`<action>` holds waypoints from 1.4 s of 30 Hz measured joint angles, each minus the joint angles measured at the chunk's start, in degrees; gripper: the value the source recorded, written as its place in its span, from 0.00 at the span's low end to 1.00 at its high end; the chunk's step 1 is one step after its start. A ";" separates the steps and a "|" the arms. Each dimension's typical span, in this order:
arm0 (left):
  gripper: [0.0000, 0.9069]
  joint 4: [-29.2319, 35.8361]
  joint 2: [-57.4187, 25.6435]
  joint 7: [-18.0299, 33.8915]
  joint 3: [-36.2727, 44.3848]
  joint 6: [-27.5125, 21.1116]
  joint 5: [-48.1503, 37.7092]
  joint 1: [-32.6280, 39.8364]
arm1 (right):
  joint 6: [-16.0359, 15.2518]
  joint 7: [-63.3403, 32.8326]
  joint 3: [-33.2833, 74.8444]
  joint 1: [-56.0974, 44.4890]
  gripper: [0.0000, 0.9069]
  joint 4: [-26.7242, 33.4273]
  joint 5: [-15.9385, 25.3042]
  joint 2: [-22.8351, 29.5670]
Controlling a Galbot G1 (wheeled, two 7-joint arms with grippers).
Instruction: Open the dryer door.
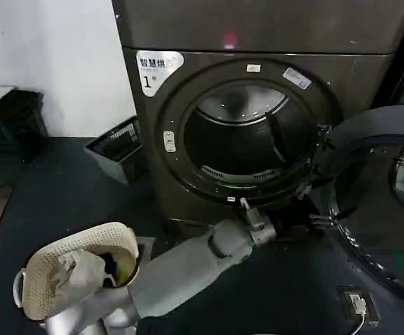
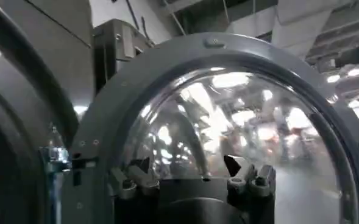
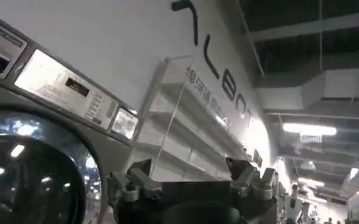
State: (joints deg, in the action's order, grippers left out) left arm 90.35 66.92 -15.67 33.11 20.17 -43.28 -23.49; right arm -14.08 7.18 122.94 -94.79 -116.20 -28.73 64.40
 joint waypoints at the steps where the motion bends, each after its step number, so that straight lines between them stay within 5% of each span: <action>1: 1.00 1.00 -1.09 0.14 -0.15 -0.01 -0.58 -0.40 | 0.00 -0.02 0.05 0.04 1.00 -0.03 0.07 0.02; 17: 1.00 9.36 -18.67 -1.20 -1.17 1.00 -4.49 -4.77 | 0.58 -0.20 1.87 0.79 1.00 -0.56 0.94 -0.54; 42: 1.00 16.29 -45.33 -3.63 0.40 -15.88 -3.80 -3.82 | -0.44 -0.09 1.01 2.03 1.00 1.16 3.49 -3.53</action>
State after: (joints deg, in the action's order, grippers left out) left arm 106.64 21.59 -19.30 33.51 4.28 -47.08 -27.31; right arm -14.52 7.08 123.95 -92.76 -115.05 -25.25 60.87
